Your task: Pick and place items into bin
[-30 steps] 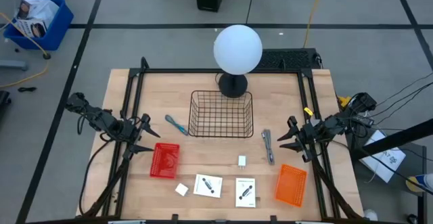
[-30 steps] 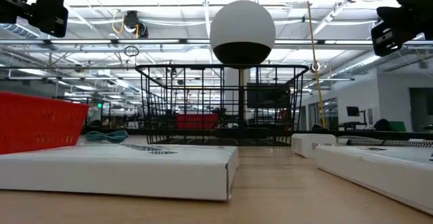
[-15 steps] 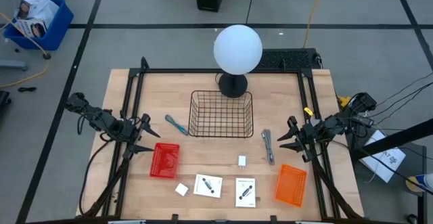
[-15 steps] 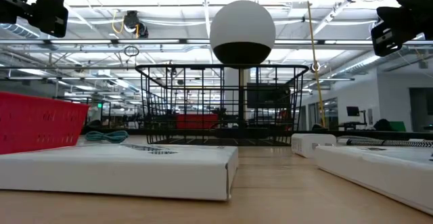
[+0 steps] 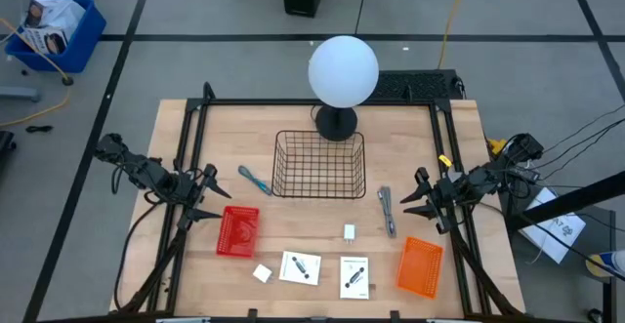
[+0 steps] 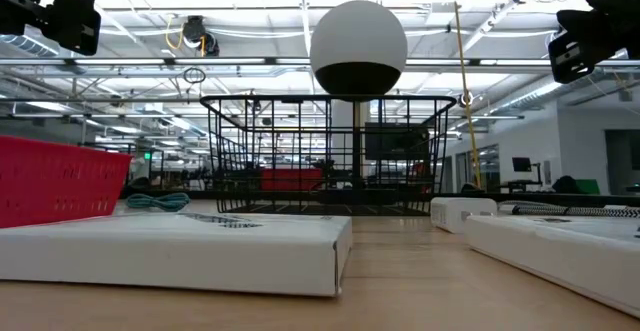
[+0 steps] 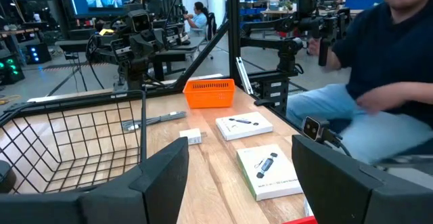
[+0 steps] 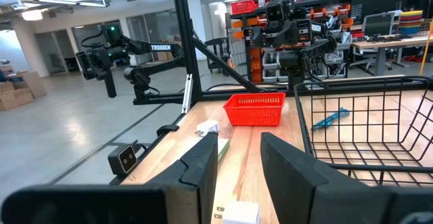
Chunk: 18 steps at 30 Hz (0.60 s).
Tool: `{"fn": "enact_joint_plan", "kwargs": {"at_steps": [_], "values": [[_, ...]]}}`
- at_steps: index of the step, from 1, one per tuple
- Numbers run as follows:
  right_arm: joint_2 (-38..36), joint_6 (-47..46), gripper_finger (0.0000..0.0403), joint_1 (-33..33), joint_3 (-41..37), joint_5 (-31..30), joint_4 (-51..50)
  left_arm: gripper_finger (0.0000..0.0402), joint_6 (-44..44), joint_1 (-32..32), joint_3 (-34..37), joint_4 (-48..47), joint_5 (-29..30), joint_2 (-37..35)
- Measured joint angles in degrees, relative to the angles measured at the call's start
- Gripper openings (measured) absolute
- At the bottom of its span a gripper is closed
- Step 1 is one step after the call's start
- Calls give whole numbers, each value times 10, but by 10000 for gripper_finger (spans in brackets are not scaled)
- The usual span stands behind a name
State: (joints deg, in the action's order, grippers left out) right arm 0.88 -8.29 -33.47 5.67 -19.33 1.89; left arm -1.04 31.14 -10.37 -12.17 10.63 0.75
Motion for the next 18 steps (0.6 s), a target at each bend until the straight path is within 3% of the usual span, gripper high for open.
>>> {"fn": "enact_joint_plan", "kwargs": {"at_steps": [9,14,16,18], "values": [[0,-11,105,0,0,0,36,267,0,0,0,0,0,0],[1,39,105,0,-21,16,184,267,21,0,0,6,8,0],[6,39,105,0,-44,16,277,267,36,-1,0,31,53,-1],[10,11,105,0,-44,16,292,267,28,-1,0,43,88,-1]]}}
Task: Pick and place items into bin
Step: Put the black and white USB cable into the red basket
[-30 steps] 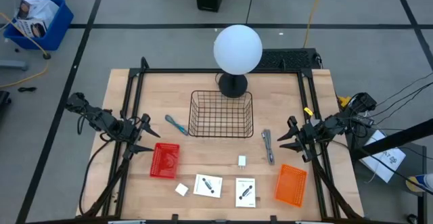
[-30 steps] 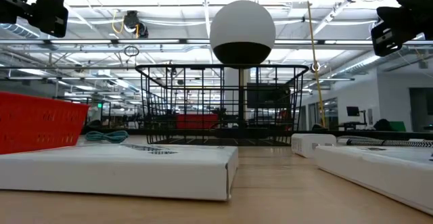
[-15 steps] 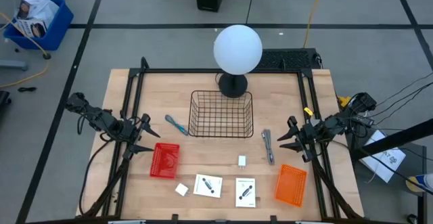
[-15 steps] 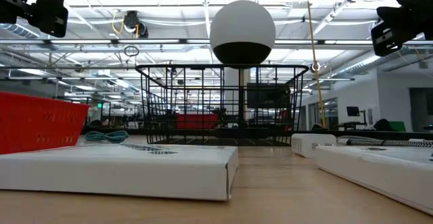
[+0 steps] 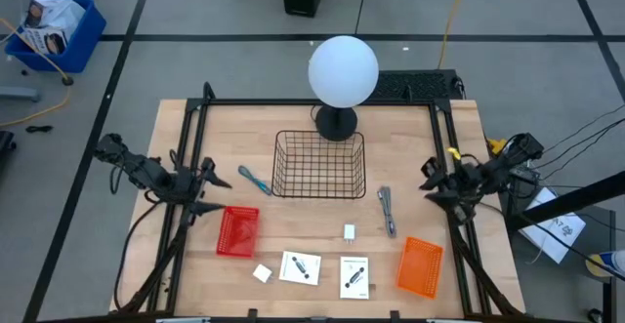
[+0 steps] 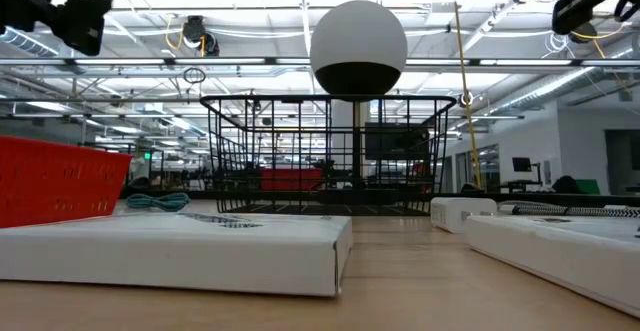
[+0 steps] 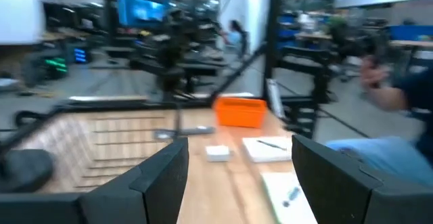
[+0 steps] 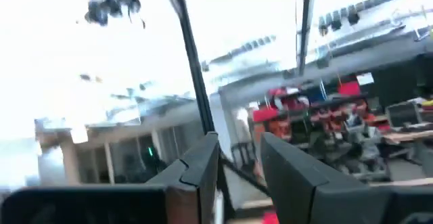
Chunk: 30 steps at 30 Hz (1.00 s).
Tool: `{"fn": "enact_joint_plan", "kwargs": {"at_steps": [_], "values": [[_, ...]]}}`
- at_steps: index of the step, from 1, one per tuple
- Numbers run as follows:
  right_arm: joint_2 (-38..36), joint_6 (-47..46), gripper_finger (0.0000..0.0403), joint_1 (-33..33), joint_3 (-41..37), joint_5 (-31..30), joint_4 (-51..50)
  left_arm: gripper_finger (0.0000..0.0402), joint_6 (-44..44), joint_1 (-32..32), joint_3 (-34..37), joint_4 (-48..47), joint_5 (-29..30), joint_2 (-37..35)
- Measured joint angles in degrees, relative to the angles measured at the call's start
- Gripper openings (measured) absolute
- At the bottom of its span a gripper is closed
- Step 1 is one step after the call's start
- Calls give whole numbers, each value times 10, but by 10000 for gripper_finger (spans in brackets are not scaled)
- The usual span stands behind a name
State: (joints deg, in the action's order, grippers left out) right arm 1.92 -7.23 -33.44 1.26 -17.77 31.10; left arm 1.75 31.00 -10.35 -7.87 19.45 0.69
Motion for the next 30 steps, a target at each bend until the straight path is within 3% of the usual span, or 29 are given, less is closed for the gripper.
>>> {"fn": "enact_joint_plan", "kwargs": {"at_steps": [6,10,12,19,22,25,30], "values": [[53,-67,105,0,-2,-11,-11,267,-34,0,0,32,48,1],[130,-93,105,0,2,-89,20,267,6,0,0,73,49,0],[185,-111,105,1,17,-126,21,267,14,0,0,89,50,1],[433,-146,105,0,131,-155,-7,267,14,0,0,129,52,0],[543,-159,105,0,213,-170,-96,267,15,0,0,143,61,0],[625,-238,105,7,319,-184,-256,267,15,0,0,140,66,1],[721,-425,115,25,464,-114,-533,267,15,0,0,140,65,0]]}}
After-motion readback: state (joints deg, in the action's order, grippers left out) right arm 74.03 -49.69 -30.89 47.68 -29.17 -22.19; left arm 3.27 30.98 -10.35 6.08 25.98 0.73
